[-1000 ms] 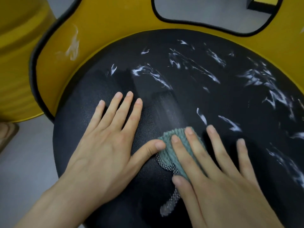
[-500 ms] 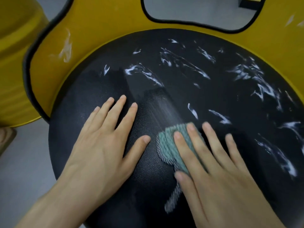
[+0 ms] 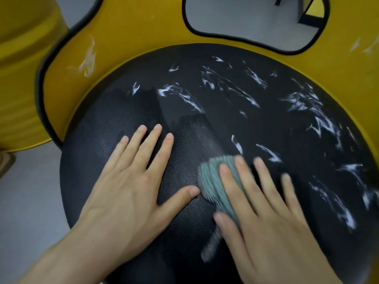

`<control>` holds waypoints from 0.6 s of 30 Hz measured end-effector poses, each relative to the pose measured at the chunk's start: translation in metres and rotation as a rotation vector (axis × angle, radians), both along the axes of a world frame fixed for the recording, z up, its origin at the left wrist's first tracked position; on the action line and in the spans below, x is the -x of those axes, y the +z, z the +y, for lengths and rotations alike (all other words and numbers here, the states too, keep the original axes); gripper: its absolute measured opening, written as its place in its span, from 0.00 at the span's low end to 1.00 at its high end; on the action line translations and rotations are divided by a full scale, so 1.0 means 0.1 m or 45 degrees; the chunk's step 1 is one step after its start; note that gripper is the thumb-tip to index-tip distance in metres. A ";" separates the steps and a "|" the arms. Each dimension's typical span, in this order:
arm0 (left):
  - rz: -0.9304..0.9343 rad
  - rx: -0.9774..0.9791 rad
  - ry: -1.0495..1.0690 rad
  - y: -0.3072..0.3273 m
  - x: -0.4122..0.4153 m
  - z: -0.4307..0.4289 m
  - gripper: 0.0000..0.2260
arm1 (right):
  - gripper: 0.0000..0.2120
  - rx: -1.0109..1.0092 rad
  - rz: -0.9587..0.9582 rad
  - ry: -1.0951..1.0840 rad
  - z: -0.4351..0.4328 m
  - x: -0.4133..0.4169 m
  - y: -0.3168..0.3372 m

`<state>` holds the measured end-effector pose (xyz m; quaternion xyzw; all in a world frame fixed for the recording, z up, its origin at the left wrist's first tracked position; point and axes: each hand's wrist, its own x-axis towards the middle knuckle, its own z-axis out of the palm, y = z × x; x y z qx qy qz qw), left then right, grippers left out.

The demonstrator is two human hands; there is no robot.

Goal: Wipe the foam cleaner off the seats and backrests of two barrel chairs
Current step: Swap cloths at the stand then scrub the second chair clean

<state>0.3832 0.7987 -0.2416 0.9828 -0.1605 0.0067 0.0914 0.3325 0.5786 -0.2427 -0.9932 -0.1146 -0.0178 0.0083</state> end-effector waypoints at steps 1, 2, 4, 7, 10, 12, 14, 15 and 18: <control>-0.002 -0.015 0.000 0.00 0.00 0.00 0.42 | 0.31 0.044 -0.025 -0.012 -0.08 0.13 -0.02; -0.003 -0.028 0.003 -0.01 0.00 -0.01 0.42 | 0.31 0.087 -0.043 -0.023 -0.15 0.22 -0.04; -0.004 -0.032 0.017 -0.01 0.00 -0.01 0.43 | 0.30 0.105 -0.064 -0.029 -0.20 0.27 -0.03; 0.017 -0.036 0.020 -0.02 -0.01 -0.02 0.44 | 0.31 0.064 -0.027 -0.051 -0.12 -0.01 0.03; 0.020 -0.051 0.019 -0.01 -0.03 -0.01 0.44 | 0.31 0.023 0.107 -0.127 0.02 -0.43 0.12; 0.030 -0.045 0.010 -0.01 -0.03 -0.02 0.45 | 0.31 0.012 0.115 -0.131 0.03 -0.50 0.11; 0.045 -0.018 -0.002 -0.01 -0.02 -0.07 0.46 | 0.31 0.005 0.089 -0.128 -0.04 -0.35 0.08; 0.043 -0.021 -0.016 -0.01 -0.01 -0.11 0.47 | 0.31 0.004 0.078 -0.121 -0.09 -0.22 0.06; 0.042 -0.035 -0.069 -0.02 0.00 -0.21 0.47 | 0.32 0.040 0.028 -0.115 -0.24 0.17 0.03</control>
